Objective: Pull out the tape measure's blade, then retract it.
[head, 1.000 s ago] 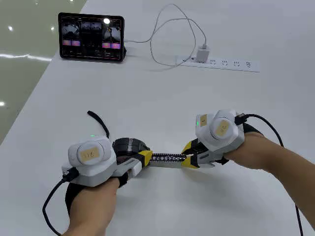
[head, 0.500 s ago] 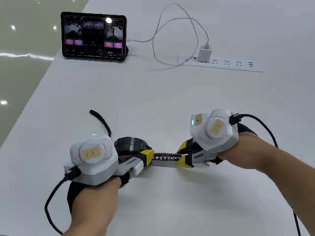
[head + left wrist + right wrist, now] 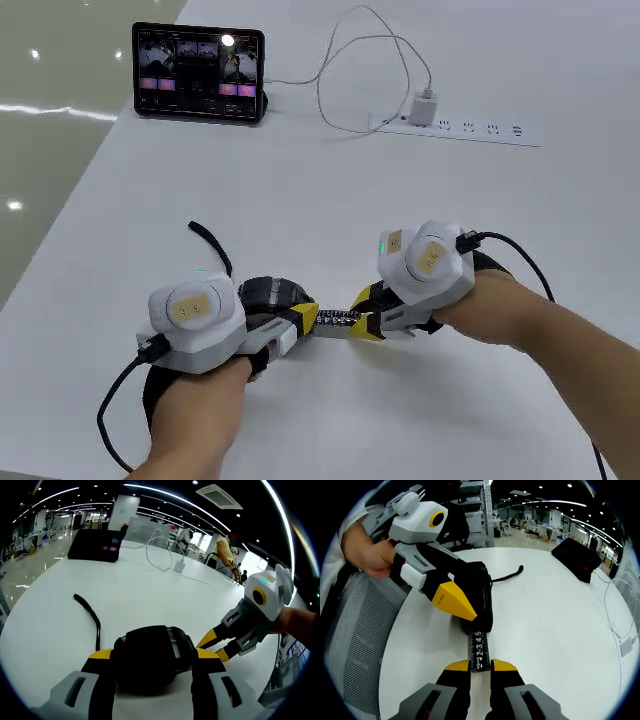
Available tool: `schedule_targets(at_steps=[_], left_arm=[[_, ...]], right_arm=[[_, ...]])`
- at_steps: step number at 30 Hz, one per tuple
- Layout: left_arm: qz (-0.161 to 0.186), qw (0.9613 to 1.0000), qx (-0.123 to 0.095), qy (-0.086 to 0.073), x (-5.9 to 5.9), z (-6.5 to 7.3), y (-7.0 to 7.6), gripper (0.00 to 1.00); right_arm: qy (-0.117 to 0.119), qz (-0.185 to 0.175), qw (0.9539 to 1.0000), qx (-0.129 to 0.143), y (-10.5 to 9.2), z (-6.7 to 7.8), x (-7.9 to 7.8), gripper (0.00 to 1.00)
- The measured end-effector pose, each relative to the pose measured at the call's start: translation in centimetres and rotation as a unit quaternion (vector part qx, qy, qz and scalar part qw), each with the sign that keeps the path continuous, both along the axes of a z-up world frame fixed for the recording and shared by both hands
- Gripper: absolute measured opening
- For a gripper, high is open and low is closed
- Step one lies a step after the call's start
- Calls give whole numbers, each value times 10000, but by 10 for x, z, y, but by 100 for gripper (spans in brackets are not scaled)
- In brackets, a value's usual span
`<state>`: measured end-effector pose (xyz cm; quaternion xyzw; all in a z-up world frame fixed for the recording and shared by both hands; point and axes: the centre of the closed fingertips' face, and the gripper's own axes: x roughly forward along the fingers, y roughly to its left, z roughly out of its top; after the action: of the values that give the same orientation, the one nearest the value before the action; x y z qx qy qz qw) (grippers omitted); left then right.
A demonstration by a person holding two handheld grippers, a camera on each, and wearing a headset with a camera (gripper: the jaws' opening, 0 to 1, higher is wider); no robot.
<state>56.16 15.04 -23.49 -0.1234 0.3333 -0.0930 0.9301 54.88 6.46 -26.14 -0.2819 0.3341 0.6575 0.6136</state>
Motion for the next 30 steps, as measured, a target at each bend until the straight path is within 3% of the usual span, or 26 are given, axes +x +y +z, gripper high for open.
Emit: schedule_targets(at_steps=[30], left_arm=[[-17,10000,2,18,0,-2,-1,57]], right_arm=[[16,-56,9997,223,31,-4,-2,10]])
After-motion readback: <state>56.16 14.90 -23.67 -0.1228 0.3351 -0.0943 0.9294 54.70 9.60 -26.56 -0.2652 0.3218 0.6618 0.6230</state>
